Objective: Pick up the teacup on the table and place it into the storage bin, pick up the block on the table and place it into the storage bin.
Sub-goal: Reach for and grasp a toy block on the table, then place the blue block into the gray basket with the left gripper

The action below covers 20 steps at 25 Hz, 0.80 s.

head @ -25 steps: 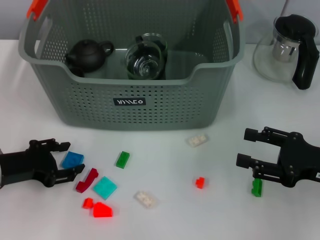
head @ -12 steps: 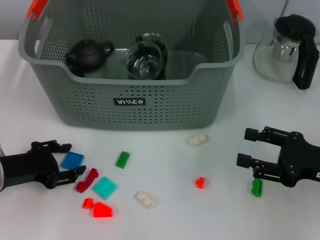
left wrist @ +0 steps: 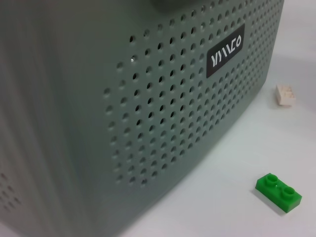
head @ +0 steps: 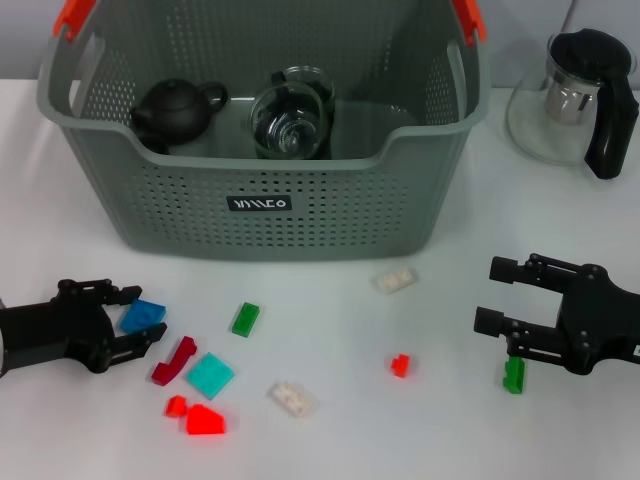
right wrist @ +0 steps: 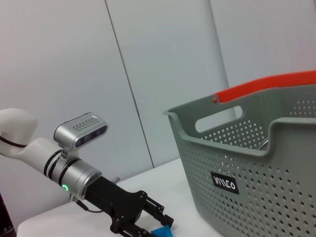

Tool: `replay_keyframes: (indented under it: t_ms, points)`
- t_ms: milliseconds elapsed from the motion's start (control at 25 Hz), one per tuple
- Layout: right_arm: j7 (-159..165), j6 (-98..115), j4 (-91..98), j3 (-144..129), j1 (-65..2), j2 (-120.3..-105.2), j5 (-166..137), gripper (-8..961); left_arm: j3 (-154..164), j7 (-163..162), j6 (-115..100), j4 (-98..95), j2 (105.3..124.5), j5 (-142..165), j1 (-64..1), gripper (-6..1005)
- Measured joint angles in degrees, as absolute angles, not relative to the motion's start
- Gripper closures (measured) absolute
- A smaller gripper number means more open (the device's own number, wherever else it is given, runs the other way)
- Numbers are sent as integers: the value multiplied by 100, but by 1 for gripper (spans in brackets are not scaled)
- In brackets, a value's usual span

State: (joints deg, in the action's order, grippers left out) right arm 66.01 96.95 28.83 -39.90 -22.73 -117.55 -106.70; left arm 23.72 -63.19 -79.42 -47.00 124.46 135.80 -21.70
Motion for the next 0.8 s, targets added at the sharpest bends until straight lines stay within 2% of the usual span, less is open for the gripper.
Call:
replay_keyframes:
  t_ms: [320,640,800]
  points:
    - [6601,9707,2883,-3990,-2285,-11750,-10670,194,2059,-6462,-8836,-5014,12404,13384,-2158,437]
    - [6601,9730,2883,-3990,-2284,-11751,-10670,194,892,-6745,-11352,-5158,11975,12614,-2470,438]
    - [6601,9733,2883,-3990,-2272,-11751,-10670,194,863,-7323,-11633,-5304,11863,12141,-2765,439]
